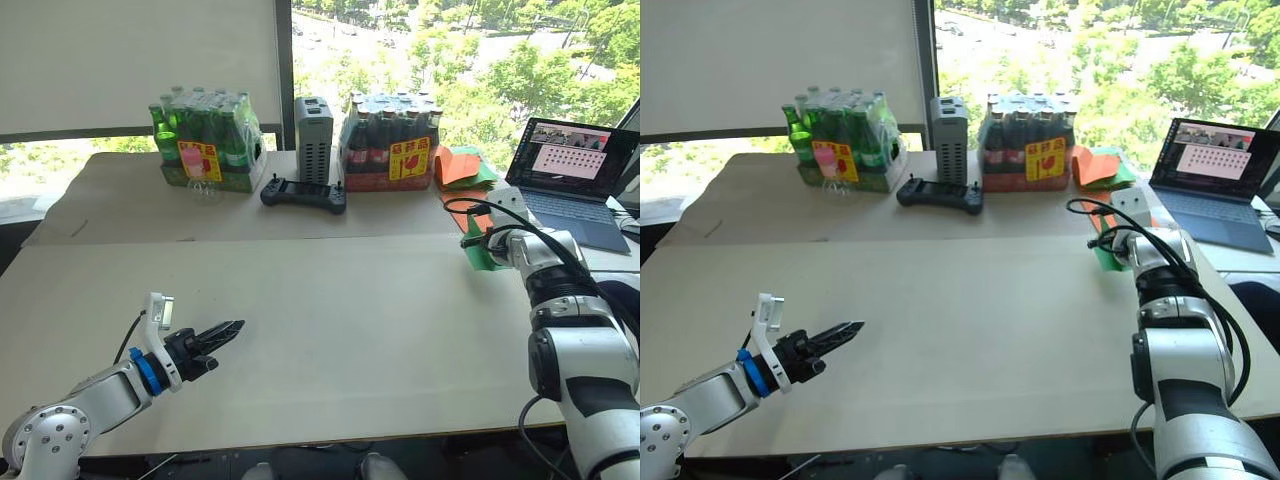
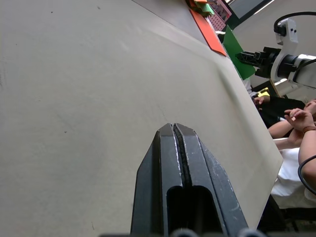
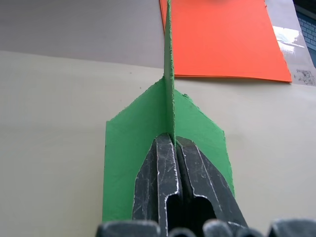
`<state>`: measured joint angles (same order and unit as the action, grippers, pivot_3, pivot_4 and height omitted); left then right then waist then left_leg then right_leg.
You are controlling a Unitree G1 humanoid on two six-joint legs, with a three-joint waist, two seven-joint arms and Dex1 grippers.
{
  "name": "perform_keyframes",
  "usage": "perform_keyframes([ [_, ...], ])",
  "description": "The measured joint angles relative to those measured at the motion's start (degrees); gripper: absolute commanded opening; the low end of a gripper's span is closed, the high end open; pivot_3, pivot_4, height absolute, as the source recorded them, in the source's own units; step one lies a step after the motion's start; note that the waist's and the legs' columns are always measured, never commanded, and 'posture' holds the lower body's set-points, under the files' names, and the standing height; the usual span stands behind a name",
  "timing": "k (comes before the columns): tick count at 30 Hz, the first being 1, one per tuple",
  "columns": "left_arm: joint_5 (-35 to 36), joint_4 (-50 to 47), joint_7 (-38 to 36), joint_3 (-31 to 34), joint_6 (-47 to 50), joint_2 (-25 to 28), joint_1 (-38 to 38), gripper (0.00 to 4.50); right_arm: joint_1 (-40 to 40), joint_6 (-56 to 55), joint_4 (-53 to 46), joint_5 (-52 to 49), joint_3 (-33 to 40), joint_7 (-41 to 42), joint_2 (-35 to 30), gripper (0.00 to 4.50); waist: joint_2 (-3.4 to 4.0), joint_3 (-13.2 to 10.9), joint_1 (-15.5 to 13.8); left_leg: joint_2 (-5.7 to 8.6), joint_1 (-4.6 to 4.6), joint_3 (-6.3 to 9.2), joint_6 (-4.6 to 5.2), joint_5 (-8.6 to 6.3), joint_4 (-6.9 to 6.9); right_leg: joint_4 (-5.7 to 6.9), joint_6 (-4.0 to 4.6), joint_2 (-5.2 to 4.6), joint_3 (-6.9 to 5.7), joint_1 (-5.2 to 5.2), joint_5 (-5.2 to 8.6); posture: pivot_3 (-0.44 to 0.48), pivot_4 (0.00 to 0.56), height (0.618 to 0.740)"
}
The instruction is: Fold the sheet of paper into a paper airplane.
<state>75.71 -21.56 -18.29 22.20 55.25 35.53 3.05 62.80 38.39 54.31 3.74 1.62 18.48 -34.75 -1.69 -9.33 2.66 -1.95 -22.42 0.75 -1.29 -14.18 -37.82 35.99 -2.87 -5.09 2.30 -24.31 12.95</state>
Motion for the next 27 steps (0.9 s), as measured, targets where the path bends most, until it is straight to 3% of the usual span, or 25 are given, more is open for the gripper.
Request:
perform_keyframes([
  [15,-1.48,1.46,-1.14,-0.69,0.01,0.00,-0.73,0.00,-7.17,6.36,-11.57,-3.04,1.77,1.00,-0.19,0.04,0.09,-0.06,-0.12,0.01,0.00,-0.01,0.00,0.00,0.00,0.00,-0.02,-0.01,0.01,0.00,-0.01,0.000,0.150,0.727],
  [20,-1.48,1.71,-1.28,-0.80,0.04,0.07,-1.56,0.00,-7.95,8.16,-13.93,-4.04,2.27,0.06,-0.01,1.59,0.09,-0.06,-0.12,0.01,0.00,0.00,0.00,0.00,0.00,0.01,-0.02,0.00,0.01,0.00,-0.01,0.000,0.150,0.727],
  [27,-1.48,1.92,-1.46,-0.79,0.05,0.21,-1.68,0.00,-8.71,9.12,-14.39,-4.50,3.07,-1.90,0.38,4.10,0.09,-0.06,-0.07,0.00,0.00,0.00,0.00,0.00,0.00,0.01,-0.02,0.00,0.01,0.00,-0.01,0.000,0.150,0.727],
])
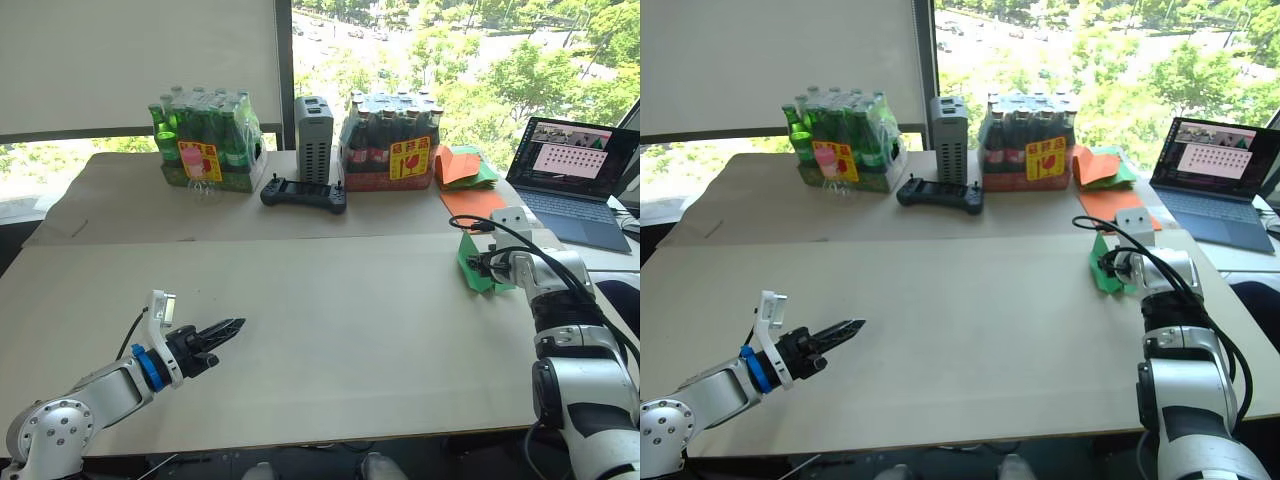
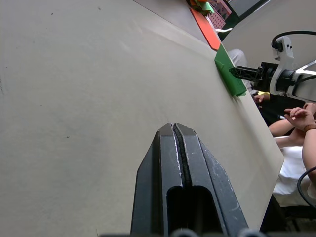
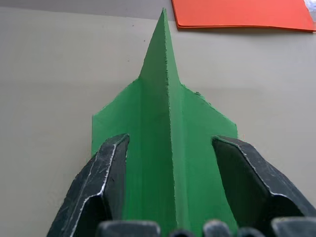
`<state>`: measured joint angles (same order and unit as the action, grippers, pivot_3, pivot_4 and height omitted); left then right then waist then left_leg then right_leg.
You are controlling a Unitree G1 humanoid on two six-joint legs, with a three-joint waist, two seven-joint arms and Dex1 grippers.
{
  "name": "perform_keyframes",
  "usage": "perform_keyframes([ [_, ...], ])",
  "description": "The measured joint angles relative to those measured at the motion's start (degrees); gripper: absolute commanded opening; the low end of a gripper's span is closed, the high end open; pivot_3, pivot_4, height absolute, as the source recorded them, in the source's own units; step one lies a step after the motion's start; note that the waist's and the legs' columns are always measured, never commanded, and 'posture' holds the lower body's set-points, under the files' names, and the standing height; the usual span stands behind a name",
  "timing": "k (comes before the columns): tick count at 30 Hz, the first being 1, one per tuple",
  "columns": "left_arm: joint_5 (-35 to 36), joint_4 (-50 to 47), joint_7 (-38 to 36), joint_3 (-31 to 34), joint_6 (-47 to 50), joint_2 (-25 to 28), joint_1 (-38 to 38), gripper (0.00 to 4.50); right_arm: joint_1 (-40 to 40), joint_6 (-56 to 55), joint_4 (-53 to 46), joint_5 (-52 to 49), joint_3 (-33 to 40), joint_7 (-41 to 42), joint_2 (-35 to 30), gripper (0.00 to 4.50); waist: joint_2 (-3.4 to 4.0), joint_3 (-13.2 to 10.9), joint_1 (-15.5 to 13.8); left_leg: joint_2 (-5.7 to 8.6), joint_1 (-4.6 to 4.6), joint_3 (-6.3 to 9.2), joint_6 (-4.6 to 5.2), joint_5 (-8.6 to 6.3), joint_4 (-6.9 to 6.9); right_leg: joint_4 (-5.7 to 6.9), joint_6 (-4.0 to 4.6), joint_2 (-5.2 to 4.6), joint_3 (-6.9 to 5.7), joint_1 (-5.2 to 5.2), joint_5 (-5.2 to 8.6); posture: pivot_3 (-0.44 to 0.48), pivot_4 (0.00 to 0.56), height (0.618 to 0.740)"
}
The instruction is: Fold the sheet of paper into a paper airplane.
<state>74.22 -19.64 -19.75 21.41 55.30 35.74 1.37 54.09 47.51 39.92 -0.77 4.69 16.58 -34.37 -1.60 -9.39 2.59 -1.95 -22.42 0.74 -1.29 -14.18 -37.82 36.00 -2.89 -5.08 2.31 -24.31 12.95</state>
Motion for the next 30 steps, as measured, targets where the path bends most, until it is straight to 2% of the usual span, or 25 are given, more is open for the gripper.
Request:
perform_keyframes([
  [1,0.00,0.00,-0.02,0.00,0.00,0.02,0.00,0.00,0.00,-0.41,0.00,0.04,0.17,-0.67,0.16,4.43,0.00,0.00,0.00,0.00,0.00,0.00,0.00,0.00,0.00,0.00,0.00,0.00,0.00,0.00,0.00,0.000,0.150,0.727],
  [2,0.00,0.00,-0.03,0.00,0.00,0.05,0.00,0.00,0.01,-1.37,-0.02,0.09,0.25,-1.30,0.26,4.47,0.00,0.00,0.00,0.00,0.00,0.00,0.00,0.00,0.00,0.00,0.00,0.00,0.00,-0.01,0.00,0.000,0.150,0.727],
  [7,0.08,0.15,0.11,0.09,-0.01,0.07,-0.07,0.00,0.27,-12.67,-3.20,-0.46,2.82,-6.49,2.92,4.47,0.01,-0.01,0.15,-0.01,0.00,-0.01,0.00,0.00,0.00,0.02,0.00,0.01,0.01,-0.01,0.00,0.000,0.150,0.727],
  [11,0.22,0.26,1.26,0.98,-0.10,-0.21,-0.73,0.00,0.04,-21.06,-9.78,-2.34,4.27,-6.83,6.57,4.47,0.01,-0.01,0.09,-0.02,0.00,0.00,0.00,0.00,0.00,0.04,-0.01,0.01,0.01,-0.02,0.00,0.000,0.150,0.727],
  [19,-0.01,0.44,4.39,2.64,-2.51,-2.43,-3.02,0.00,-12.49,-28.95,-28.05,-6.13,0.61,0.58,14.28,4.47,0.02,-0.01,-0.62,0.01,-0.03,0.02,0.00,0.00,0.00,0.03,-0.04,-0.07,-0.03,0.01,-0.03,0.000,0.150,0.727],
  [24,-1.09,-0.12,3.84,4.09,-4.94,-2.24,-3.07,0.00,-22.64,-26.32,-38.58,-13.70,-2.36,13.88,12.91,4.47,0.02,-0.01,-0.56,-0.01,-0.02,0.02,0.00,0.00,0.00,0.01,-0.04,-0.04,-0.03,0.01,-0.02,0.000,0.150,0.727],
  [28,-0.24,-2.56,0.15,5.36,-5.06,0.23,-0.59,0.00,-27.40,-19.36,-43.45,-20.77,-4.46,27.88,5.13,4.47,0.03,-0.03,-0.43,0.00,0.03,0.00,0.00,0.00,-0.01,0.03,-0.04,-0.05,-0.02,0.04,-0.02,0.000,0.150,0.727],
  [30,0.46,-3.13,-1.15,6.04,-5.00,1.03,0.21,0.00,-28.10,-18.21,-44.91,-22.23,-4.76,32.24,2.15,4.47,0.02,-0.03,-0.32,-0.03,0.07,0.01,0.01,-0.01,-0.01,0.05,-0.03,0.00,-0.02,0.05,0.00,0.000,0.150,0.727],
])
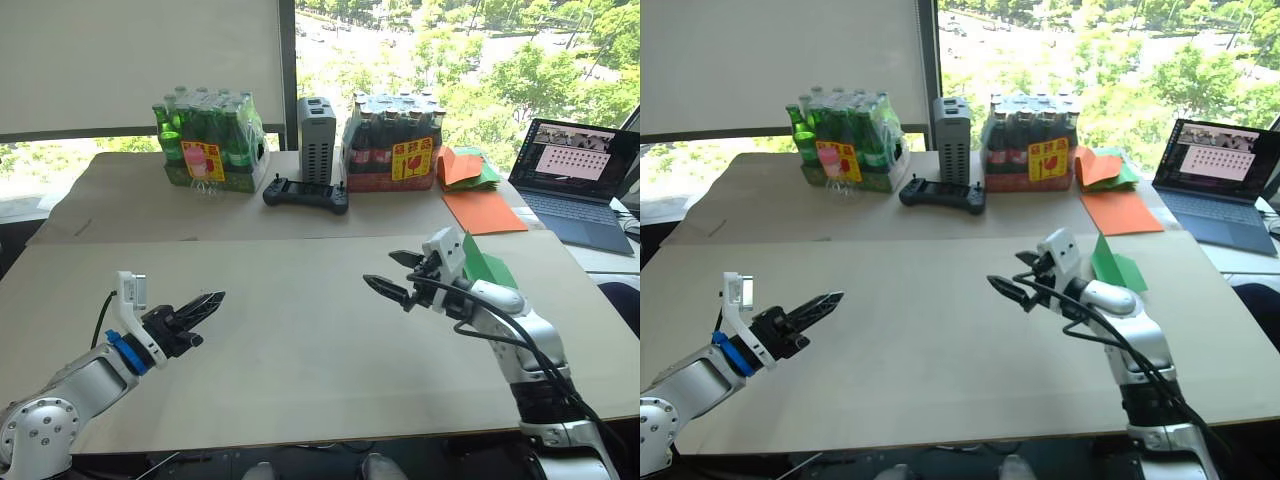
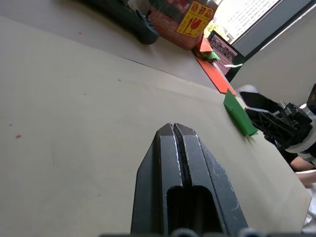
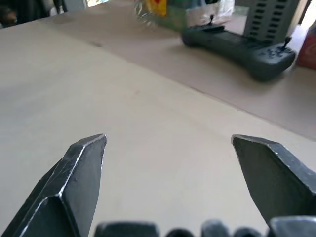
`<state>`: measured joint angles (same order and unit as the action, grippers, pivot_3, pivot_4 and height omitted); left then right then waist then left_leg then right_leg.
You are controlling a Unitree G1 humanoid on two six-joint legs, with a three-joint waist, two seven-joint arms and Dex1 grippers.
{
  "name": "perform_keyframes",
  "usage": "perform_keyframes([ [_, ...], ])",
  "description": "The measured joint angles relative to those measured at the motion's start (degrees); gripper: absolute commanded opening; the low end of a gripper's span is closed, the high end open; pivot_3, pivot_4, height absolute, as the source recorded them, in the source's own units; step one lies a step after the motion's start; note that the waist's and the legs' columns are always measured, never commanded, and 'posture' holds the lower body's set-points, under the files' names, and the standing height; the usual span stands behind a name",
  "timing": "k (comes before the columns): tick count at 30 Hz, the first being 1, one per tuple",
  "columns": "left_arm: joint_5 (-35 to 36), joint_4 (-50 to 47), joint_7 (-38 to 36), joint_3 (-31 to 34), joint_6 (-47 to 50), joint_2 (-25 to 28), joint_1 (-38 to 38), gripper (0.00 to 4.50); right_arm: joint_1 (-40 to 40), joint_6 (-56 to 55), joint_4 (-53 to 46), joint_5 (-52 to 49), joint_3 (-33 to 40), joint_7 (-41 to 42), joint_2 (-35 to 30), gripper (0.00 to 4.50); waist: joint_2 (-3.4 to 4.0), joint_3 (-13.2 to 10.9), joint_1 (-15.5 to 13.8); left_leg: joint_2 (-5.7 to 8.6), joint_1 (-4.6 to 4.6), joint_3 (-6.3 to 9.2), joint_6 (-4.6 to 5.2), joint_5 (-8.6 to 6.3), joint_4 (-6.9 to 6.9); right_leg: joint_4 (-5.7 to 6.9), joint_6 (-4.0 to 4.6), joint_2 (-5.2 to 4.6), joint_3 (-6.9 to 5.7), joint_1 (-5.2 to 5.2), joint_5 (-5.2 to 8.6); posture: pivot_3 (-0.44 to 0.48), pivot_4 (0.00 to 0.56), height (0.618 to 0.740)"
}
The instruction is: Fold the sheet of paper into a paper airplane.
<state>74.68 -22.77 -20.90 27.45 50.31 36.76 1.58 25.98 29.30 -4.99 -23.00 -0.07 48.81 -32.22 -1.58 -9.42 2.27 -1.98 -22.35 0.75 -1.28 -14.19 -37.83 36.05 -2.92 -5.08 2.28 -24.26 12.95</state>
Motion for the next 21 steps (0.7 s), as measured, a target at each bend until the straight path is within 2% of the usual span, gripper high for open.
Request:
perform_keyframes([
  [2,0.48,-0.81,-0.80,0.48,0.01,0.85,0.67,0.00,-0.14,0.14,-0.60,-0.82,-0.20,2.66,-1.72,4.47,0.00,0.00,0.19,-0.02,0.06,0.00,0.00,0.00,0.00,0.01,0.02,0.03,0.01,0.03,0.01,0.000,0.150,0.727],
  [8,0.48,-1.58,0.90,0.72,-1.72,0.65,-1.14,0.00,1.10,2.09,1.48,-0.86,0.22,0.17,1.21,4.47,-0.02,-0.01,0.01,0.00,0.04,0.01,0.00,0.00,0.00,0.04,0.02,0.04,0.04,0.02,0.00,0.000,0.150,0.727],
  [21,-3.80,-2.01,2.95,0.53,-1.88,0.97,-2.73,0.00,2.08,2.11,1.86,-0.76,-1.10,-0.08,2.03,4.47,-0.02,-0.01,-0.06,0.02,0.02,0.00,0.00,0.00,0.00,0.02,0.00,0.02,0.03,0.01,0.00,0.000,0.150,0.727],
])
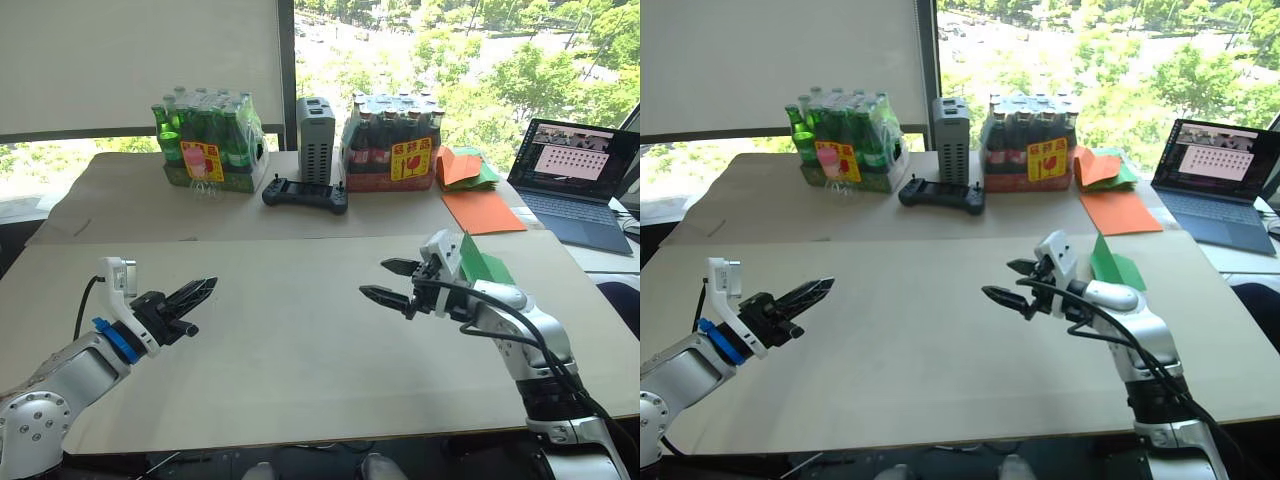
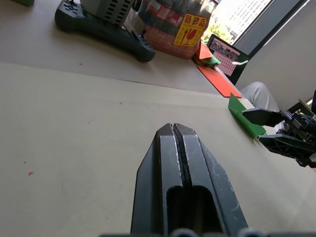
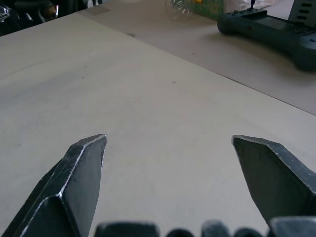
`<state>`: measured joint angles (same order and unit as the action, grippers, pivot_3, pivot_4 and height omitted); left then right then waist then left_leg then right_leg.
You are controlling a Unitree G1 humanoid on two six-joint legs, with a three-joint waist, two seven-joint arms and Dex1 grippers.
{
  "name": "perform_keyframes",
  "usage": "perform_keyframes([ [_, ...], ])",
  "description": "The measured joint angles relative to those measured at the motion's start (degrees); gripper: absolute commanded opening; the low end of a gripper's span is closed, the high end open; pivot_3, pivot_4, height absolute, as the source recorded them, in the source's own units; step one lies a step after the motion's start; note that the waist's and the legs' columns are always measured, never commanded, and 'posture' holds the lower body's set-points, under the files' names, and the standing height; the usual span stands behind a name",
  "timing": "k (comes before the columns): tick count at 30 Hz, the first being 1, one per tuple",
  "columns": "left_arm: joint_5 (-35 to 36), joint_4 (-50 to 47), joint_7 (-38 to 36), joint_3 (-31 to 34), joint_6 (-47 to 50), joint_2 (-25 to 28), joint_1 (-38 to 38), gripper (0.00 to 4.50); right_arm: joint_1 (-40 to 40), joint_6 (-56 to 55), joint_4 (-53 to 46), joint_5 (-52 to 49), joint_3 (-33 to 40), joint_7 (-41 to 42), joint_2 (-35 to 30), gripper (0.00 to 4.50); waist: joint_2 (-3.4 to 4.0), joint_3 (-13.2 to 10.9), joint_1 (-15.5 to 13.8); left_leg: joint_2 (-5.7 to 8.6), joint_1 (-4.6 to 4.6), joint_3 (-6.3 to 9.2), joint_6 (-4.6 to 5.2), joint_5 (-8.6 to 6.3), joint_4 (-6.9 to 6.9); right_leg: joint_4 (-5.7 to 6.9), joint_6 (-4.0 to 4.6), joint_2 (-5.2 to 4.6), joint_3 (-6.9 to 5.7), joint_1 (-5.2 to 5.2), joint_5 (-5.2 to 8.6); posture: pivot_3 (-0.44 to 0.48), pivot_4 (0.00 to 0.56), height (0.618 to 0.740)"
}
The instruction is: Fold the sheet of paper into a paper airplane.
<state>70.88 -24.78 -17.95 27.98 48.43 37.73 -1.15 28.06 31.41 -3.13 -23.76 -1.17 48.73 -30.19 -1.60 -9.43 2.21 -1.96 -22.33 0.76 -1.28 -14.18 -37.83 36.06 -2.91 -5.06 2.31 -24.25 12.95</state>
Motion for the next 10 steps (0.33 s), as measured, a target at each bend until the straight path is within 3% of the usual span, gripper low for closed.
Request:
perform_keyframes([
  [10,-1.16,-0.54,-0.27,0.00,-0.01,-0.09,1.34,0.00,0.37,0.06,0.00,-0.01,-0.29,-0.02,0.18,4.47,0.00,0.00,-0.01,0.00,0.00,0.00,0.00,0.00,0.00,0.00,0.00,0.00,0.00,0.00,0.00,0.000,0.150,0.727],
])
